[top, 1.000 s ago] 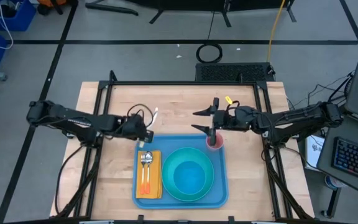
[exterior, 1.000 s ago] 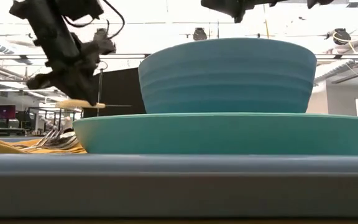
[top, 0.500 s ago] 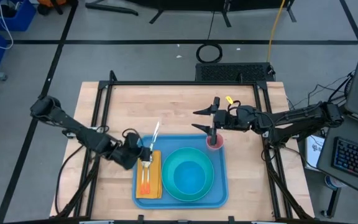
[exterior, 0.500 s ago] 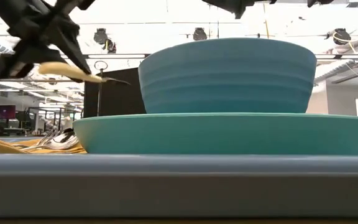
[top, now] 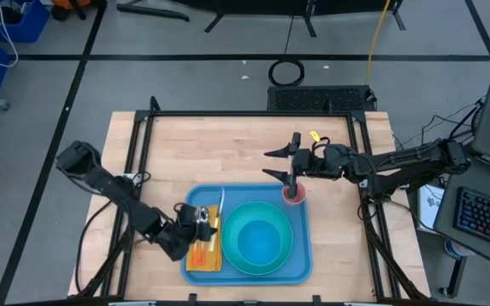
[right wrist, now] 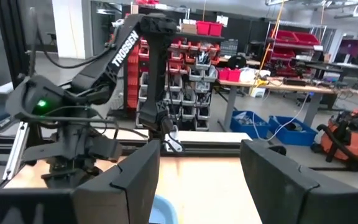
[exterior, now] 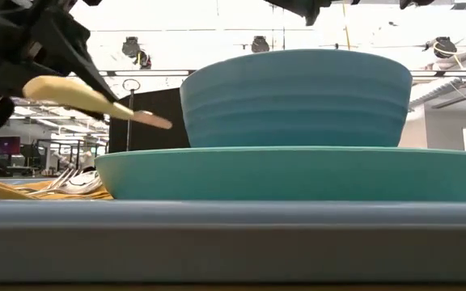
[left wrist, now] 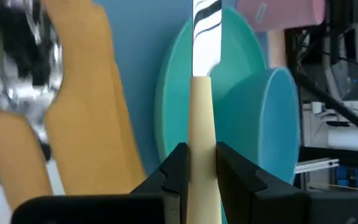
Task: Set up tray
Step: Put the light yellow knife on top of the yellow napkin
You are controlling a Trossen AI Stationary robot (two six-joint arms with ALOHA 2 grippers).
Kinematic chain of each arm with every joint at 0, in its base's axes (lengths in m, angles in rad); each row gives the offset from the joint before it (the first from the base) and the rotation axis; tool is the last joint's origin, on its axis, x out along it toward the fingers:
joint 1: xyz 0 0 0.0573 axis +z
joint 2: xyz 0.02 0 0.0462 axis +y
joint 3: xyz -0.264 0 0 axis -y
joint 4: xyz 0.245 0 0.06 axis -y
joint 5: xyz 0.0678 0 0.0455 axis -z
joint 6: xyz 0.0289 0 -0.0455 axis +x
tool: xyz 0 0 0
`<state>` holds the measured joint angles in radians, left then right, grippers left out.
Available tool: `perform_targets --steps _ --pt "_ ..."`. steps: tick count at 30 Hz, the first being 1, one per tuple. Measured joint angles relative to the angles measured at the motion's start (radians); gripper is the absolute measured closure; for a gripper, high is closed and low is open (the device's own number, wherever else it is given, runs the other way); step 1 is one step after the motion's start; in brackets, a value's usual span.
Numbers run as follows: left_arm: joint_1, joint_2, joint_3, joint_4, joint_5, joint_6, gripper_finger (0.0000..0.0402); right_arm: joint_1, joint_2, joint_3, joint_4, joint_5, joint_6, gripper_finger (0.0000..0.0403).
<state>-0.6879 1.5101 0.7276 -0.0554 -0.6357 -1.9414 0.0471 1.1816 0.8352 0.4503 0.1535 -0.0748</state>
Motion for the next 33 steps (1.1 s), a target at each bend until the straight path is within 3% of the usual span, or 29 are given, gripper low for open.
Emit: perform_targets --steps 11,15,27,33 --pt "-0.068 0.150 0.234 -0.274 -0.015 -0.133 0.0341 0.015 0.000 0.000 -0.036 0.000 0.056 0.0190" --pt "-0.084 0.208 0.280 -0.357 0.033 -0.209 0.0341 0.034 0.000 0.000 -0.035 0.000 0.056 0.0190" --pt "-0.093 0.240 0.292 -0.454 0.086 -0.324 0.0341 0.075 0.000 0.000 -0.007 0.002 0.056 0.0190" --pt "-0.086 0.240 0.292 -0.449 0.064 -0.320 0.0341 0.080 0.000 0.000 -0.010 0.003 0.068 0.0190"
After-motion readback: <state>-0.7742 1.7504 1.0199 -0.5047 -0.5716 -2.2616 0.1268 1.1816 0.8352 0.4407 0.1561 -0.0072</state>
